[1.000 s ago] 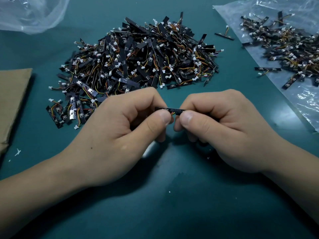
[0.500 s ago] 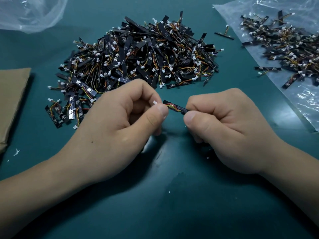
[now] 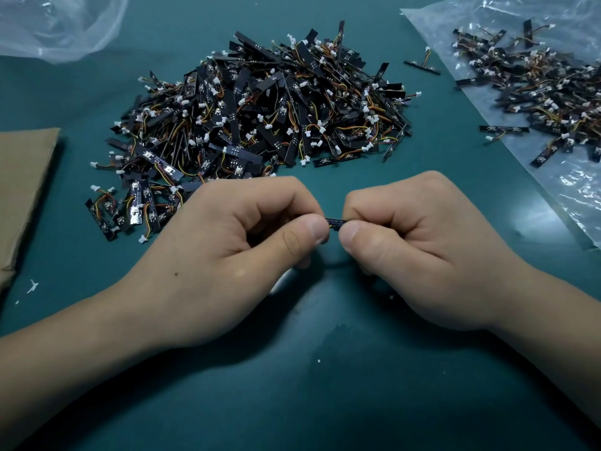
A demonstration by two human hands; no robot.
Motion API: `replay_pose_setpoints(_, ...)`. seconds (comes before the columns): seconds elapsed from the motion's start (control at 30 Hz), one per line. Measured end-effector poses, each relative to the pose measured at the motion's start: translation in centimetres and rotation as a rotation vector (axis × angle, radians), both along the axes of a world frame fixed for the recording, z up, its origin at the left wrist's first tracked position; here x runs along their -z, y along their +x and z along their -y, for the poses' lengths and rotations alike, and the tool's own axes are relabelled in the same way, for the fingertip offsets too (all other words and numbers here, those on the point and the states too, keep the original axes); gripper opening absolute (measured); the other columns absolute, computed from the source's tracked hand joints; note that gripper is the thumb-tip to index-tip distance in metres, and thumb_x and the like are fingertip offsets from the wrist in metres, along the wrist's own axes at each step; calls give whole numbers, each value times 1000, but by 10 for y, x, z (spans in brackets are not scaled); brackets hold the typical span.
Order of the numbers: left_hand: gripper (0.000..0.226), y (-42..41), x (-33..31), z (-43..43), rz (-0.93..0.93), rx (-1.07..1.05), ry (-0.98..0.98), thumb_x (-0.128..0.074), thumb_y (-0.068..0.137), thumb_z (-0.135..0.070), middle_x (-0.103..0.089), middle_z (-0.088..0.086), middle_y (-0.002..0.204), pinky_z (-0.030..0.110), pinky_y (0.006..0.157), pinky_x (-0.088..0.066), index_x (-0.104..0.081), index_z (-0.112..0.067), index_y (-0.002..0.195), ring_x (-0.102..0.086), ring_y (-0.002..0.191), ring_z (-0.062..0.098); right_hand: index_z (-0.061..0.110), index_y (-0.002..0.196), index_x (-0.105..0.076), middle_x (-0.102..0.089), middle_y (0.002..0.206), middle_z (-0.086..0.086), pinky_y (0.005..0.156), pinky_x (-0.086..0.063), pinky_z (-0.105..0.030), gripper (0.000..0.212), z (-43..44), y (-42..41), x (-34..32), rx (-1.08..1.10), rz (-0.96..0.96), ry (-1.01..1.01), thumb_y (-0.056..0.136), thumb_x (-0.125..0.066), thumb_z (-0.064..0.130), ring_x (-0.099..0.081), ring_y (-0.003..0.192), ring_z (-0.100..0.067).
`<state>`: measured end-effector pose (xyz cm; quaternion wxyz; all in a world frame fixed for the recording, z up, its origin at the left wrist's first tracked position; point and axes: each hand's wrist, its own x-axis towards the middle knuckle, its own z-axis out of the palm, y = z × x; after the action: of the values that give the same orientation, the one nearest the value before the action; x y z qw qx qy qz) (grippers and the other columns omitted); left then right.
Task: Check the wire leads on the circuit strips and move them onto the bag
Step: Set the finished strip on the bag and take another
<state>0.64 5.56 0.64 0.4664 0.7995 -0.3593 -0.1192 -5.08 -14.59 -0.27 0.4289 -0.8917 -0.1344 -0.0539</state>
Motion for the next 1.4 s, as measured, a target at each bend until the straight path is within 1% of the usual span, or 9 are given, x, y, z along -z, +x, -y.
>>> replay_pose_setpoints(0.1,19,-2,-2,1,-34,13,-29,-63,96,-24,-65,-8,62,11,48,-37,-65,-23,77,-50,46,3,22,60,-49,-46,52,-3,48,-33,-30,34,0,0,0,3,-1,0,93,-56,25,-42,49,-18)
replay_pose_setpoints(0.27,12,-7,-1,5,-203,6,-156,-60,93,-4,-60,-22,59,-2,53,-38,-63,-10,83,-57,51,-10,15,61,-54,-46,52,-4,48,-34,-32,37,0,0,-2,16,-5,59,93,-48,33,-41,49,-18)
replay_pose_setpoints(0.6,15,-7,-2,8,-243,-40,-163,-59,92,-5,-57,-13,57,1,49,-36,-65,4,81,-52,46,-7,21,62,-50,-46,52,-2,49,-33,-27,33,-2,0,-3,2,2,12,93,-49,33,-42,49,-17)
replay_pose_setpoints(0.77,20,-7,-2,7,-209,-20,-147,-63,97,-9,-56,-14,58,0,51,-36,-66,5,83,-52,48,-8,30,65,-52,-51,53,1,50,-37,-28,31,-1,0,-4,24,2,82,94,-58,22,-45,51,-16)
replay_pose_setpoints(1.0,26,-7,-3,8,-218,-4,-158,-55,90,-16,-57,-17,57,0,52,-37,-68,6,82,-54,50,-9,23,77,-61,-53,58,5,52,-36,-23,19,1,-1,-1,26,20,78,95,-60,19,-47,52,-14)
replay_pose_setpoints(1.07,28,-7,-3,8,-200,-14,-147,-56,89,-18,-56,-15,58,1,52,-36,-68,6,82,-52,49,-8,20,90,-67,-55,65,10,56,-38,-21,6,-1,-2,-2,23,45,64,94,-63,18,-49,56,-15)
replay_pose_setpoints(1.13,29,-7,-3,8,-178,-22,-130,-55,89,-19,-55,-14,58,1,53,-35,-68,6,83,-51,50,-8,19,102,-66,-59,80,13,64,-40,-12,14,-6,-4,-3,15,103,86,91,-68,12,-53,63,-9)
replay_pose_setpoints(1.27,31,-7,-4,8,-190,-24,-125,-55,88,-21,-55,-13,58,2,53,-35,-68,6,83,-50,50,-7,17,98,-66,-64,89,0,75,-38,-7,16,-8,-2,-1,-17,191,44,87,-74,7,-56,75,-10)
replay_pose_setpoints(1.4,34,-9,-3,8,-218,-28,-145,-53,87,-21,-55,-13,57,1,52,-35,-67,10,85,-50,49,-7,10,96,-73,-66,90,8,76,-39,-11,6,1,0,1,-16,212,-10,90,-77,11,-59,81,-2)
